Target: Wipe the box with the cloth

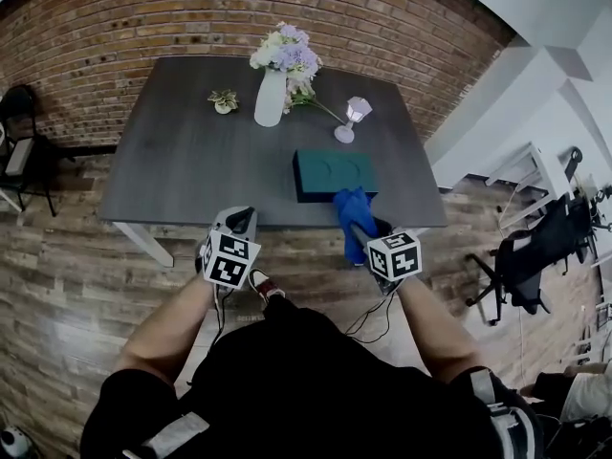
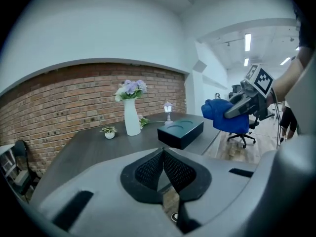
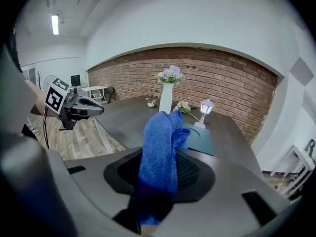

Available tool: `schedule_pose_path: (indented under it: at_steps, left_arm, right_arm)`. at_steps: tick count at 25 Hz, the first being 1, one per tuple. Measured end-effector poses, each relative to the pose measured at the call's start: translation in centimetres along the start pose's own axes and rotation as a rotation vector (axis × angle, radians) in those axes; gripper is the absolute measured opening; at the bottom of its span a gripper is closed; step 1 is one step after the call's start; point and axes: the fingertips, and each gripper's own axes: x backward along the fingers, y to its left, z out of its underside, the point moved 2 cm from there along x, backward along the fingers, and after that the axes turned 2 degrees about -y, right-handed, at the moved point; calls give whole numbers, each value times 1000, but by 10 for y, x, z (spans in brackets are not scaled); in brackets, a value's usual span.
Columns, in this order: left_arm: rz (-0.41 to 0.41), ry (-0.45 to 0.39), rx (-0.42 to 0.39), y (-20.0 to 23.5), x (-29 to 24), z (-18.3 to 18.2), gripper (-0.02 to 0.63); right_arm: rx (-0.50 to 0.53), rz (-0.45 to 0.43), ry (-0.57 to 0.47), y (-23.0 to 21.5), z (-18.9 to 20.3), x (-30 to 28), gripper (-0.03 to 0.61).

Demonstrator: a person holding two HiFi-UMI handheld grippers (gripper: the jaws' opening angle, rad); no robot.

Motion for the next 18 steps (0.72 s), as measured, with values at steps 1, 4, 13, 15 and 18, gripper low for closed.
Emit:
schedule_pose_path:
  at_steps: [1, 4, 13, 15, 18]
  left_arm:
    - [-6, 2, -2, 2, -1, 2, 9]
    - [-60, 7, 20, 23, -3, 6, 9]
    - [-170, 32, 74, 84, -25, -1, 9]
    - [-202, 38, 95, 102, -36, -1, 9]
    - [-237, 23, 119, 121, -55, -8, 9]
  right_arm:
    - [12, -14, 3, 1, -2, -7, 143]
    - [72, -77, 2, 14, -17, -35, 143]
    - [350, -386, 76, 92, -49, -129, 144]
    - [422, -447, 104, 104, -50, -146, 144]
    - [527, -526, 141, 109, -53, -165, 144]
